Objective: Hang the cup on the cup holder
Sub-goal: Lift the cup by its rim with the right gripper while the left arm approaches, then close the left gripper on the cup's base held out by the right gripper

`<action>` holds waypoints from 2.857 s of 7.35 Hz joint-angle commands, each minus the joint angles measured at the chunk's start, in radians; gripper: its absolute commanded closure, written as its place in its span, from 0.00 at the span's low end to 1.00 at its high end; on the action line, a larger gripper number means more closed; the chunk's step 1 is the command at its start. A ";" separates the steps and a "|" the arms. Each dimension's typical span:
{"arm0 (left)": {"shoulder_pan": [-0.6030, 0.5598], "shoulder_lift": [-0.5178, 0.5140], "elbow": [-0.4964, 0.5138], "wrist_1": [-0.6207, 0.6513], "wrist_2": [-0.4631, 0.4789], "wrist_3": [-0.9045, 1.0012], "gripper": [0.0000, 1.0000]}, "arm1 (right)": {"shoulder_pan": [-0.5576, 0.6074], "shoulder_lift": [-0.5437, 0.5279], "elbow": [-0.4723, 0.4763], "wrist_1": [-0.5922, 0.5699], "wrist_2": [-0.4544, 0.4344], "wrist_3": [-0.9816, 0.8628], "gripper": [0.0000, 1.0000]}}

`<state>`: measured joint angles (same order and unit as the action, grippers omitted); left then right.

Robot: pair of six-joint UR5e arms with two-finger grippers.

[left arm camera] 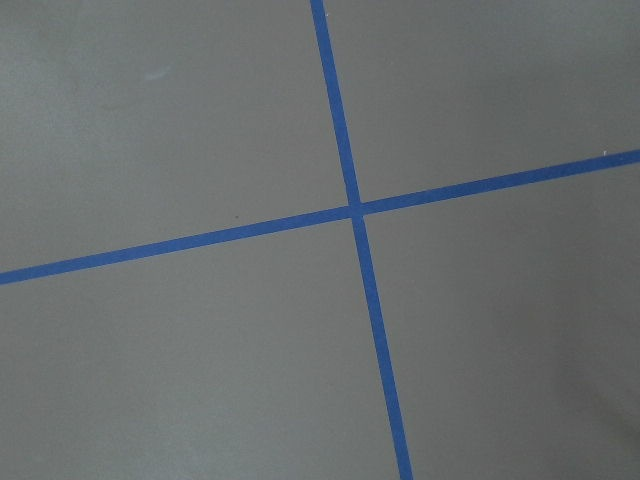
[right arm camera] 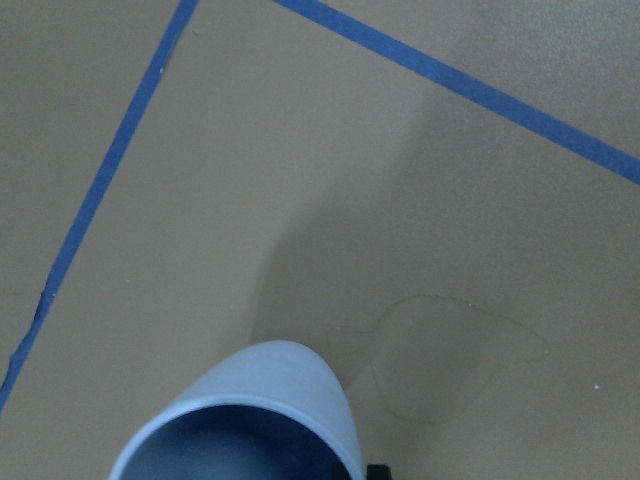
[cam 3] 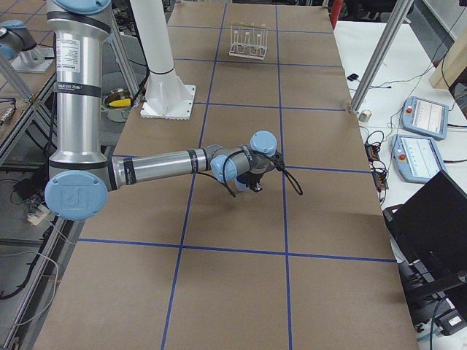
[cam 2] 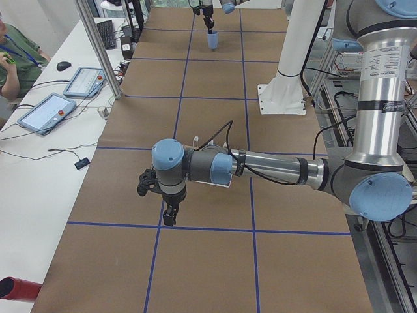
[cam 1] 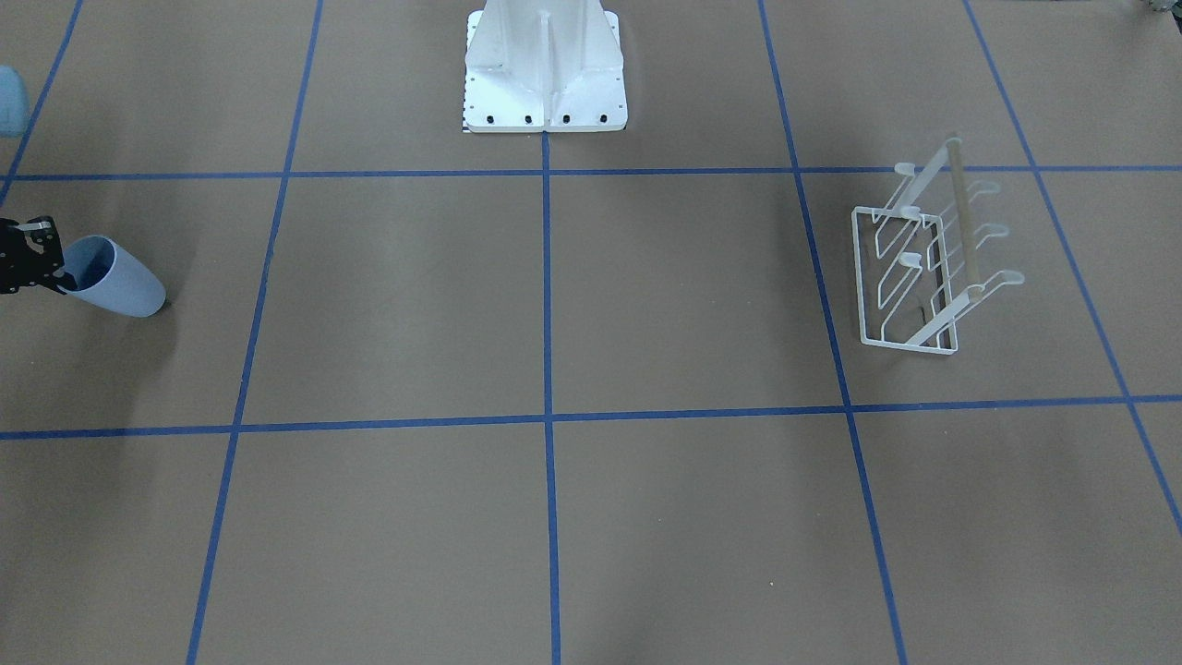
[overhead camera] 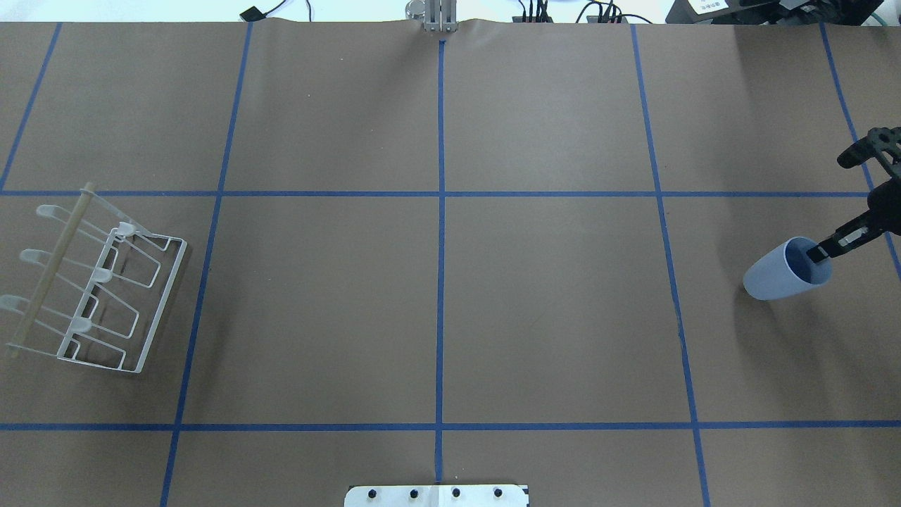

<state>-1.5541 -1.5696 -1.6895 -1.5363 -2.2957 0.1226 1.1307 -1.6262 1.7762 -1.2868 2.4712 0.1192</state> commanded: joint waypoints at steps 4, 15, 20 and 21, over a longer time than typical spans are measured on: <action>0.012 -0.027 -0.099 -0.179 -0.014 -0.299 0.02 | -0.029 0.149 0.065 0.325 0.031 0.599 1.00; 0.574 -0.372 -0.130 -1.393 0.116 -2.057 0.02 | -0.504 0.192 0.057 1.453 -0.524 1.639 1.00; 0.812 -0.429 -0.203 -1.460 0.406 -2.266 0.02 | -0.611 0.336 0.065 1.514 -0.666 1.653 1.00; 0.813 -0.446 -0.200 -1.458 0.406 -2.304 0.02 | -0.612 0.344 0.066 1.515 -0.669 1.653 1.00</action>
<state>-0.7509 -1.9955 -1.8909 -2.9944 -1.8942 -2.1294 0.5213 -1.3000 1.8398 0.2268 1.8099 1.7712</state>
